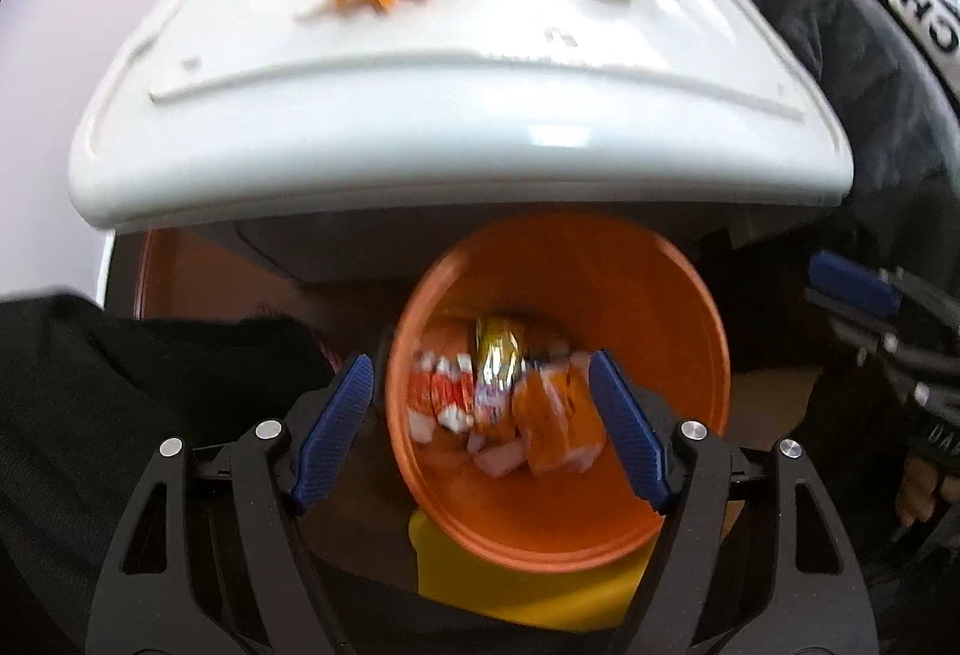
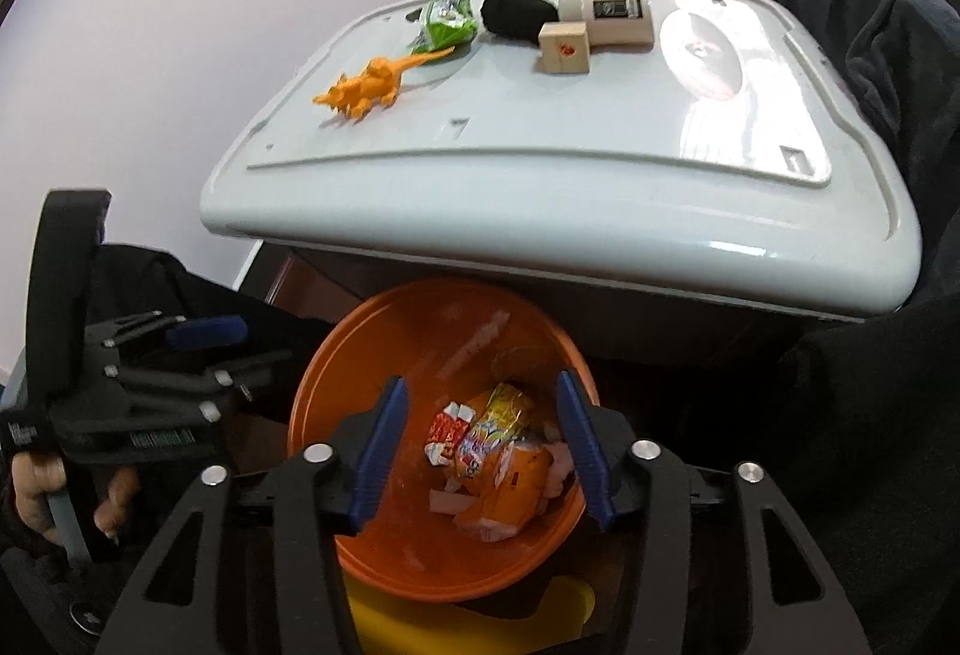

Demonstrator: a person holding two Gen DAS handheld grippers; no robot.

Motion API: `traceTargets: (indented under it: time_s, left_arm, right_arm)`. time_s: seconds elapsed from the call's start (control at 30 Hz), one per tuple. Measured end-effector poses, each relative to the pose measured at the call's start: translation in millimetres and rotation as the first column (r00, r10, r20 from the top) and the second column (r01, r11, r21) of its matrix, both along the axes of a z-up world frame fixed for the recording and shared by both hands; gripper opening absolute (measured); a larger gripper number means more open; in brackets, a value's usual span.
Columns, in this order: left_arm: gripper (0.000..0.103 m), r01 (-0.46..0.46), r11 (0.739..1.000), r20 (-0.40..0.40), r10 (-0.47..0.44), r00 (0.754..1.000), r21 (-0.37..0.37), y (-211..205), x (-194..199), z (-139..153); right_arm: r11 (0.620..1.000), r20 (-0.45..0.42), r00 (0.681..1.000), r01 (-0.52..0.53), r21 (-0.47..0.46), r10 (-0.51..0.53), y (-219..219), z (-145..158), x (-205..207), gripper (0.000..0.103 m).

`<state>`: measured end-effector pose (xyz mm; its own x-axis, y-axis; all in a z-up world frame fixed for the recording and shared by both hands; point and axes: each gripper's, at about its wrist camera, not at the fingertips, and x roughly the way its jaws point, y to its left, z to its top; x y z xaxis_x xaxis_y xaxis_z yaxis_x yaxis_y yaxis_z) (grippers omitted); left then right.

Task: Collect trash
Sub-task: 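Grasp the orange dinosaur toy with the left tool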

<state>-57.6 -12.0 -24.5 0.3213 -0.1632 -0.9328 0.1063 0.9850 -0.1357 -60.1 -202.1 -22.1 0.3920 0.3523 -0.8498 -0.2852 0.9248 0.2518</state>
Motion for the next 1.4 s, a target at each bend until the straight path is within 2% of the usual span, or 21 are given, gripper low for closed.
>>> traceTargets:
  time_s: [0.13, 0.17, 0.23, 0.3, 0.43, 0.47, 0.6, 0.7, 0.77, 0.87, 0.9, 0.93, 0.97, 1.0, 1.1, 1.27, 1.33, 1.37, 1.4]
  left_arm:
    - [0.074, -0.006, 1.0, 0.097, 0.005, 0.995, 0.007, 16, 35, 28]
    - [0.078, 0.019, 1.0, 0.125, -0.02, 0.992, 0.016, 19, 49, 36]
    - [0.079, 0.053, 0.997, 0.171, -0.06, 0.983, 0.049, 19, 69, 46]
    - [0.08, 0.124, 0.988, 0.192, -0.139, 0.972, 0.089, 19, 95, 51]
    - [0.08, 0.267, 0.945, 0.166, -0.299, 0.94, 0.188, 15, 147, 45]
    - [0.08, 0.294, 0.936, 0.163, -0.325, 0.931, 0.193, 13, 151, 41]
    - [0.08, 0.447, 0.878, 0.13, -0.47, 0.873, 0.168, 15, 177, 25]
    - [0.08, 0.481, 0.855, 0.151, -0.51, 0.847, 0.196, 14, 187, 12]
    - [0.08, 0.484, 0.855, 0.184, -0.514, 0.838, 0.186, 18, 194, 5]
    - [0.081, 0.467, 0.865, 0.197, -0.498, 0.845, 0.184, 22, 203, -8]
    - [0.081, 0.465, 0.869, 0.188, -0.491, 0.851, 0.166, 23, 206, -12]
    - [0.081, 0.452, 0.886, 0.211, -0.464, 0.861, 0.105, 29, 210, -13]
    - [0.081, 0.438, 0.896, 0.204, -0.444, 0.872, 0.075, 33, 214, -14]
    - [0.081, 0.425, 0.903, 0.218, -0.429, 0.877, 0.066, 34, 215, -13]
    - [0.081, 0.42, 0.904, 0.225, -0.428, 0.875, 0.086, 31, 217, -14]
    - [0.081, 0.379, 0.924, 0.23, -0.381, 0.895, 0.056, 31, 228, -14]
    - [0.081, 0.37, 0.926, 0.229, -0.377, 0.898, 0.074, 27, 233, -16]
    - [0.079, 0.372, 0.923, 0.229, -0.385, 0.894, 0.098, 24, 231, -16]
    - [0.067, 0.387, 0.916, 0.232, -0.402, 0.886, 0.11, 20, 229, -17]
  right_arm:
    - [1.0, 0.027, 1.0, 0.013, 0.002, -0.013, -3, 9, 11, 0.053]
    - [1.0, 0.032, 0.999, 0.016, 0.004, -0.016, -3, 11, 14, 0.053]
    - [1.0, 0.04, 0.999, 0.018, 0.01, -0.019, -4, 13, 17, 0.053]
    - [1.0, 0.045, 0.999, 0.021, 0.014, -0.022, -4, 15, 20, 0.055]
    - [0.999, 0.031, 0.999, 0.025, 0.021, -0.026, -3, 11, 22, 0.055]
    - [0.999, 0.026, 0.999, 0.026, 0.022, -0.027, -3, 9, 22, 0.055]
    - [0.999, -0.006, 0.999, 0.046, 0.02, -0.046, -7, 0, 25, 0.055]
    - [0.998, -0.033, 0.998, 0.06, 0.027, -0.059, -9, -6, 30, 0.055]
    - [0.998, -0.046, 0.997, 0.059, 0.029, -0.058, -7, -9, 33, 0.055]
    - [0.998, -0.055, 0.997, 0.052, 0.024, -0.05, -2, -13, 35, 0.055]
    - [0.999, -0.061, 0.997, 0.049, 0.022, -0.048, 1, -15, 36, 0.055]
    - [0.999, -0.067, 0.997, 0.047, 0.018, -0.046, 2, -17, 37, 0.055]
    - [0.999, -0.071, 0.996, 0.047, 0.017, -0.045, 1, -18, 37, 0.055]
    - [0.999, -0.075, 0.996, 0.048, 0.015, -0.046, 2, -19, 38, 0.055]
    - [0.999, -0.086, 0.995, 0.051, 0.012, -0.05, 3, -22, 38, 0.055]
    - [0.999, -0.092, 0.995, 0.043, 0.003, -0.042, 7, -25, 38, 0.055]
    - [0.999, -0.091, 0.995, 0.041, -0.001, -0.041, 7, -25, 38, 0.055]
    - [0.999, -0.091, 0.995, 0.043, 0.0, -0.043, 7, -25, 38, 0.055]
    - [0.999, -0.091, 0.995, 0.046, 0.001, -0.045, 7, -25, 39, 0.055]
